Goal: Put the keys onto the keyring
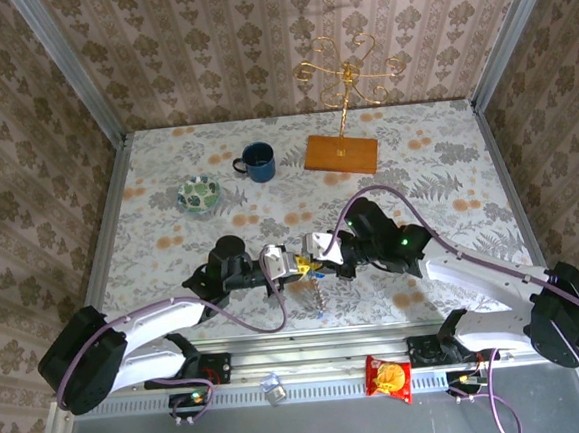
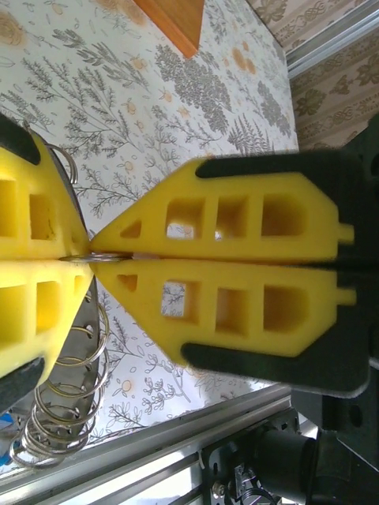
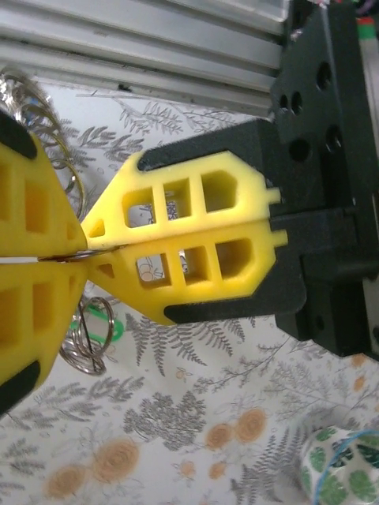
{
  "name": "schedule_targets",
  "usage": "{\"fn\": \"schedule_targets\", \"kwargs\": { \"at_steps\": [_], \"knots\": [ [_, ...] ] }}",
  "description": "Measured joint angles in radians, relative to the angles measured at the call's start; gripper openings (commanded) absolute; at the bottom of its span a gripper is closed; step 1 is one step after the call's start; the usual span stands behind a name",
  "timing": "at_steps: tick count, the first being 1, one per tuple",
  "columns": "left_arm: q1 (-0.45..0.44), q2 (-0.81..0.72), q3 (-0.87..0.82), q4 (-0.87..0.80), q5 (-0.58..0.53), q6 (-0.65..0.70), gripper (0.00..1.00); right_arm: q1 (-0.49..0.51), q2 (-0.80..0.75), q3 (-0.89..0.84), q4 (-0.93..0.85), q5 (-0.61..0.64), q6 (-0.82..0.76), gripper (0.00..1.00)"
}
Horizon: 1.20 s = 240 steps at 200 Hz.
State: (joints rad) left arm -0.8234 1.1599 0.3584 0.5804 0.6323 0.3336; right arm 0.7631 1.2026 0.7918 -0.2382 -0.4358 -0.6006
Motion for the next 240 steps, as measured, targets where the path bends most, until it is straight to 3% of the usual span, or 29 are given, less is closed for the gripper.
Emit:
{"fn": "schedule_targets", "kwargs": {
  "at_steps": [12,27,45,147,240],
  "knots": [
    [-0.001,0.003,-0.001,-0.003,0.000,0.000,0.08,0.001,0.004,0.001,-0.007,-0.003,-0.010,0.00],
    [-0.002,0.003,-0.002,-0.002,-0.005,0.000,0.31,0.001,0.005,0.009,-0.027,-0.001,-0.028,0.00],
    [-0.002,0.000,-0.002,0.004,-0.021,-0.004,0.36,0.001,0.006,0.024,-0.068,0.013,-0.052,0.00],
    [-0.002,-0.092,-0.001,-0.106,-0.067,0.023,0.33,0.034,0.030,0.122,-0.227,0.119,-0.134,0.00],
    [-0.008,-0.014,0.003,-0.061,-0.026,0.019,0.23,0.040,0.025,0.069,-0.117,0.064,-0.089,0.00]
  ]
}}
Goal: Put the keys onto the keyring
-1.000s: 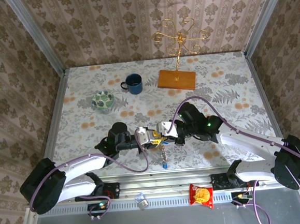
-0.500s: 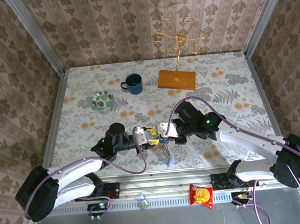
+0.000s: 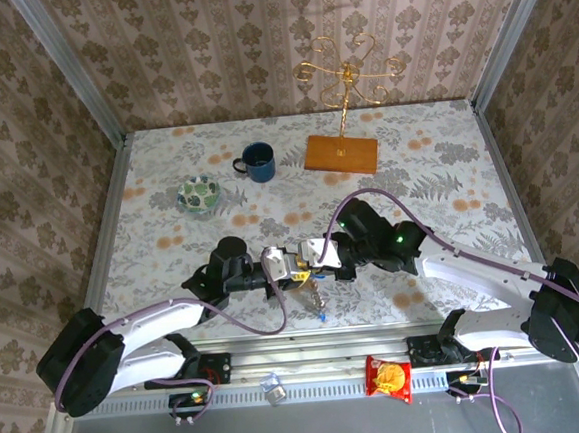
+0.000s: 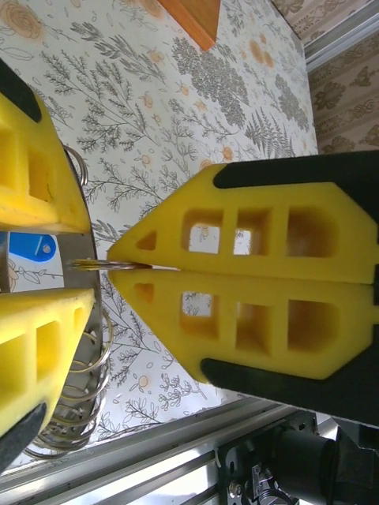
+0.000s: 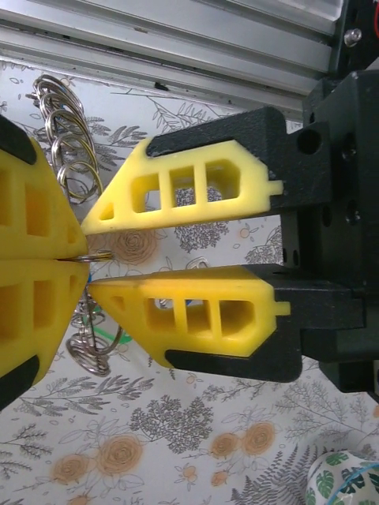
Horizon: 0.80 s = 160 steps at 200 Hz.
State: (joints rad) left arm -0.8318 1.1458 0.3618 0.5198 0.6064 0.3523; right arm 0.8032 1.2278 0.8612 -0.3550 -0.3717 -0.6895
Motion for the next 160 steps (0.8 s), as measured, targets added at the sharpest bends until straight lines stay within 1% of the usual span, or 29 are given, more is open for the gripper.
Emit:
{"fn": "schedule_targets", "kwargs": {
  "at_steps": [24,36,58,60,64,71,76,98,131,160],
  "knots": [
    [0.000,0.000,0.000,0.010,0.000,-0.001,0.18,0.000,0.000,-0.006,0.016,-0.010,0.013,0.00],
    [0.000,0.000,0.000,0.012,0.000,-0.002,0.13,0.000,0.000,-0.008,0.016,-0.014,0.013,0.00],
    [-0.005,0.000,0.000,0.010,0.004,-0.007,0.00,0.000,0.000,-0.009,0.015,-0.016,0.013,0.00],
    [-0.005,0.000,0.000,0.010,0.004,-0.004,0.00,-0.001,0.000,-0.009,0.015,-0.016,0.013,0.00],
    [-0.005,0.000,0.000,0.010,0.004,-0.007,0.00,-0.001,0.000,-0.009,0.014,-0.017,0.013,0.06],
    [-0.005,0.000,0.000,0.009,0.004,-0.003,0.00,-0.002,0.000,-0.010,0.015,-0.017,0.015,0.20],
    [-0.005,0.000,0.000,0.009,0.003,-0.002,0.00,-0.002,-0.001,-0.011,0.015,-0.017,0.014,0.26],
    [-0.005,0.000,0.000,0.010,-0.005,0.003,0.00,-0.003,-0.036,-0.045,0.019,-0.016,0.026,0.40],
    [-0.016,-0.008,-0.001,0.011,-0.028,0.048,0.00,-0.032,-0.145,-0.125,0.045,0.021,0.053,0.42],
    [-0.025,-0.032,-0.006,0.012,-0.044,0.098,0.00,-0.041,-0.179,-0.143,0.070,0.049,0.079,0.39]
  ]
}}
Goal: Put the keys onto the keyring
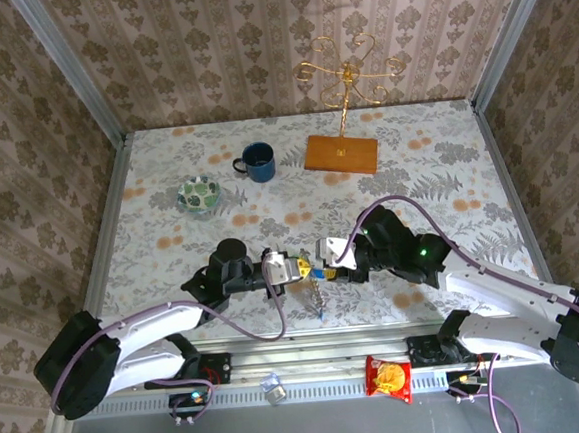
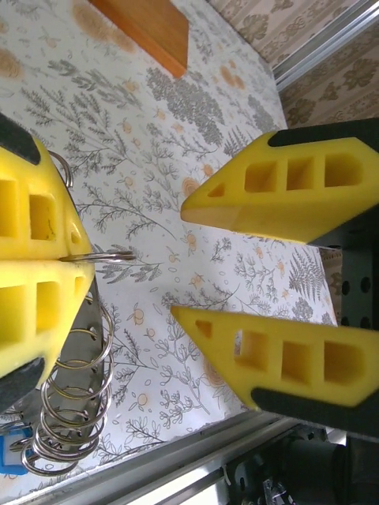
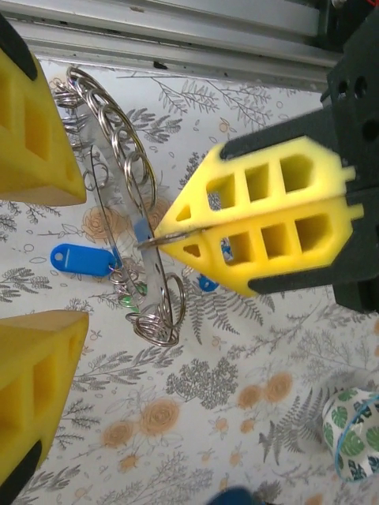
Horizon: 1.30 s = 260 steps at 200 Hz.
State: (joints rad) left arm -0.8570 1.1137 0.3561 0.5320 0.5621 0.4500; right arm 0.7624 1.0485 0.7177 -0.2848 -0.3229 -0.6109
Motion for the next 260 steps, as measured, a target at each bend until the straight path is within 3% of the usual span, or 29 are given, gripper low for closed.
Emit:
{"fn": "schedule_targets", "kwargs": {
  "at_steps": [47,150,260],
  "knots": [
    [-0.002,-0.013,-0.015,0.009,-0.013,0.045,0.00,0.000,0.012,-0.001,0.034,0.001,0.034,0.31],
    [-0.008,-0.014,-0.021,0.016,-0.018,0.053,0.00,0.001,0.066,-0.001,0.077,-0.048,0.056,0.31],
    [-0.012,-0.015,-0.015,0.006,-0.075,-0.006,0.00,0.010,-0.013,-0.001,0.026,-0.073,0.165,0.27]
  ]
}}
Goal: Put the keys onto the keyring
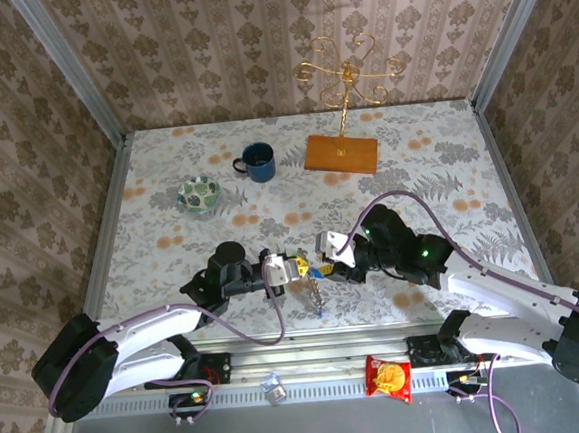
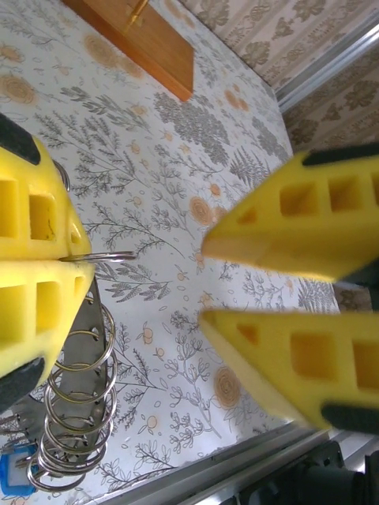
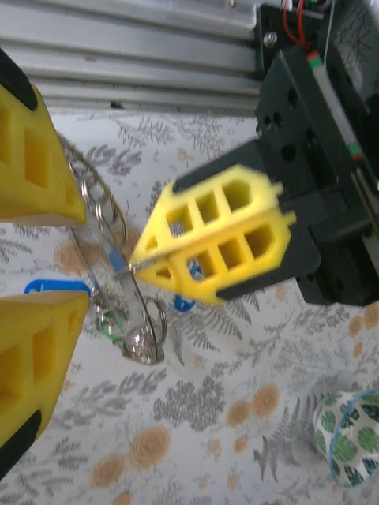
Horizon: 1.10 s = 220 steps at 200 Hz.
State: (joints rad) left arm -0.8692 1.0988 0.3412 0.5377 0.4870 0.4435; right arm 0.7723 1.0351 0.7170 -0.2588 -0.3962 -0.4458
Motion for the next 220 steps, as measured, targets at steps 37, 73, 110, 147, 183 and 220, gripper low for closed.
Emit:
{"fn": "schedule_targets", "kwargs": {
  "at_steps": [37,73,110,147,183,220],
  "knots": [
    [-0.023,0.000,0.097,-0.119,-0.142,-0.180,0.00,0.064,0.007,0.000,-0.010,-0.063,0.113,0.25],
    [-0.056,0.011,0.304,-0.325,-0.348,-0.494,0.00,0.102,0.014,-0.051,0.111,-0.021,0.251,0.26],
    [-0.059,0.114,0.552,-0.591,-0.468,-0.871,0.00,0.103,0.069,-0.092,0.276,0.055,0.373,0.25],
    [-0.059,0.251,0.842,-0.934,-0.491,-1.215,0.00,0.103,0.092,-0.145,0.444,0.184,0.417,0.23],
    [-0.031,0.360,1.079,-1.217,-0.428,-1.487,0.00,0.100,0.121,-0.225,0.604,0.286,0.419,0.22],
    [0.001,0.460,1.195,-1.394,-0.307,-1.692,0.00,0.075,0.143,-0.284,0.771,0.322,0.408,0.21]
  ]
}}
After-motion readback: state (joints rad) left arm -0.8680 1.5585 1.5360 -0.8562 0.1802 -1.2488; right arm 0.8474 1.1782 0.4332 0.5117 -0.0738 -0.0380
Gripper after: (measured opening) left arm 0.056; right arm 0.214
